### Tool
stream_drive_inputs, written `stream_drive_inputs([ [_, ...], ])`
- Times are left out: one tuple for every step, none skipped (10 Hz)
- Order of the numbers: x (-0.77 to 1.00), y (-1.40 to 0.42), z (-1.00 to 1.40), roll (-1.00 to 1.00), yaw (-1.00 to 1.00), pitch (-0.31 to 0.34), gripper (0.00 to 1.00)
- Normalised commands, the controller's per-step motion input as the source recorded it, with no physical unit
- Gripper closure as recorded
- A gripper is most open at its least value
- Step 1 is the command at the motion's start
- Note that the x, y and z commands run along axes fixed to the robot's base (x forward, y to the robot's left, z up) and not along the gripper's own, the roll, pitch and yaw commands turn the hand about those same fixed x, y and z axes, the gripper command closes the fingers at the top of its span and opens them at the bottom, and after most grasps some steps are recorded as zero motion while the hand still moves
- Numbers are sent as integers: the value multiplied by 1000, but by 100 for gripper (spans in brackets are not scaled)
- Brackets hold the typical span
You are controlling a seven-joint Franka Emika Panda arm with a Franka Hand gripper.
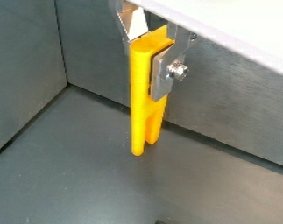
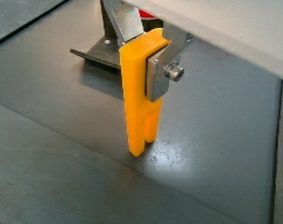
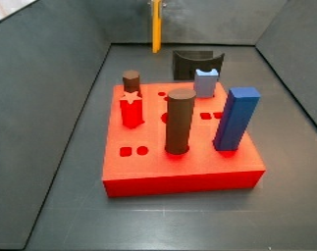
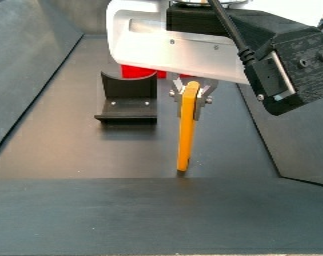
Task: Pick up the square-circle object. Move up. Rotate the square-circle object. Move to above the board. Insert the square-circle object.
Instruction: Pick up the square-circle object, then move up, then rotate the square-circle object.
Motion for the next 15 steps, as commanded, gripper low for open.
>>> stream_drive_inputs([
  [0,0,0,0,0,0,100],
  [0,0,0,0,0,0,100],
  [0,0,0,0,0,0,100],
  [0,0,0,0,0,0,100],
  [0,0,0,0,0,0,100],
  [0,0,0,0,0,0,100],
  [0,0,0,0,0,0,100],
  [0,0,0,0,0,0,100],
  [0,0,0,0,0,0,100],
  [0,0,833,0,0,0,100],
  [-25,-3,761,2,28,18,100],
  [-29,-1,590,22,24,35,100],
  [-23,-2,488,32,21,44,100],
  [-12,-1,265,51,19,68,100],
  [-329,-1000,356,0,0,0,100],
])
